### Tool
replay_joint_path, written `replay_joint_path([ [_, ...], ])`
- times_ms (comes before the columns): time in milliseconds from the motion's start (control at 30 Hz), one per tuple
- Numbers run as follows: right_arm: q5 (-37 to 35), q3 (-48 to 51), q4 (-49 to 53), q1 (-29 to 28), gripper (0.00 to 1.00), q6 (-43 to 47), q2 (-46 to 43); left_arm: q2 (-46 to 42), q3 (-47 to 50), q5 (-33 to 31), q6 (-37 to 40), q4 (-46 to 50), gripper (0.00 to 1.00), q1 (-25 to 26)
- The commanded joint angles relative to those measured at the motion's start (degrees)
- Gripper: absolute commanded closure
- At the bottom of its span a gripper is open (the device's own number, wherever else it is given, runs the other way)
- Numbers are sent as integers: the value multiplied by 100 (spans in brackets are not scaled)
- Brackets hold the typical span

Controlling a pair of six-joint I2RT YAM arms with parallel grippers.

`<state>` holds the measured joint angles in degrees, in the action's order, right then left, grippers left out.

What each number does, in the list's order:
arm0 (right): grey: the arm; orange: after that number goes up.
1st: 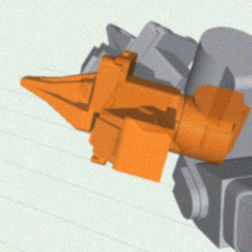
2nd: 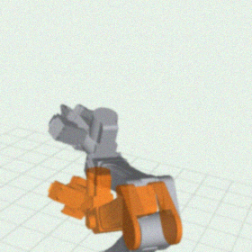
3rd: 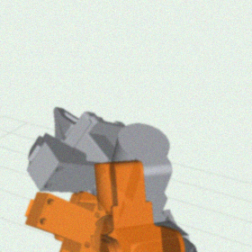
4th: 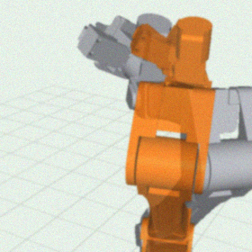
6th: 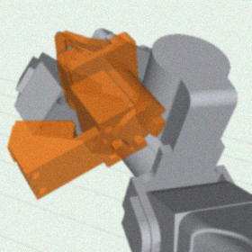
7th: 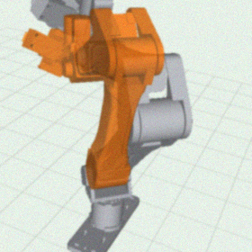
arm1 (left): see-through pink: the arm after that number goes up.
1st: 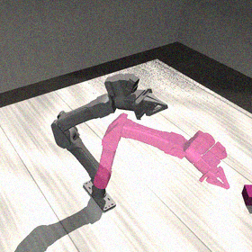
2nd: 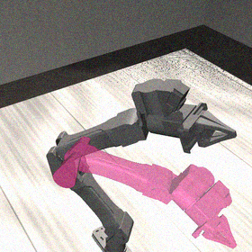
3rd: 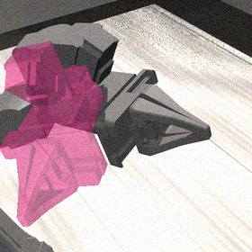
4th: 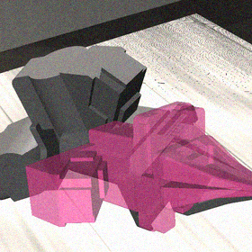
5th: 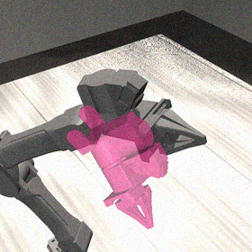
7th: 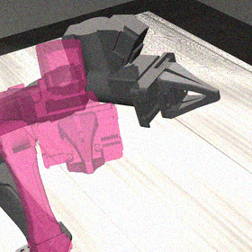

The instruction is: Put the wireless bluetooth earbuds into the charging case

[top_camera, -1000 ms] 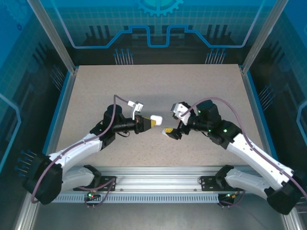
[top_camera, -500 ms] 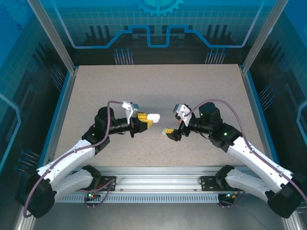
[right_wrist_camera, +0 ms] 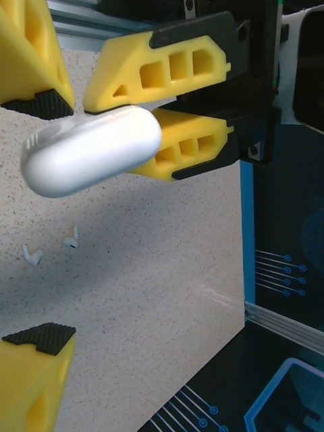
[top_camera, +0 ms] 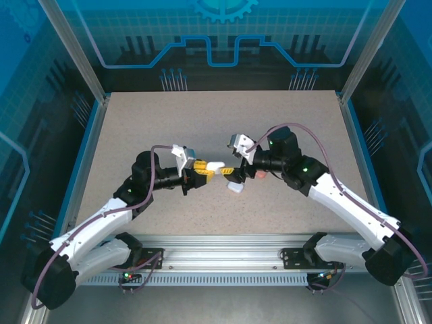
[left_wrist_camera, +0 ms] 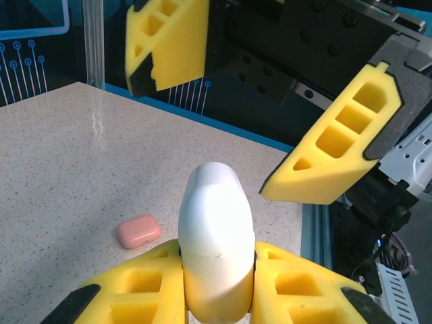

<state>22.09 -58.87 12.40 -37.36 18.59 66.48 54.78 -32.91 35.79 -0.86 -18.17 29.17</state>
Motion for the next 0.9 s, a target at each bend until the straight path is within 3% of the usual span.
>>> replay_joint_path([
  [0, 234, -260, 108, -65, 18, 180, 152, -108, -32, 73, 201, 33, 89, 34],
  [433, -351, -476, 8, 97, 25, -106, 251, -145, -32, 97, 200, 72, 90, 36],
  [867, -90, -280, -3, 396, 22, -428, -123, -209, 16, 24, 192, 157, 91, 32],
])
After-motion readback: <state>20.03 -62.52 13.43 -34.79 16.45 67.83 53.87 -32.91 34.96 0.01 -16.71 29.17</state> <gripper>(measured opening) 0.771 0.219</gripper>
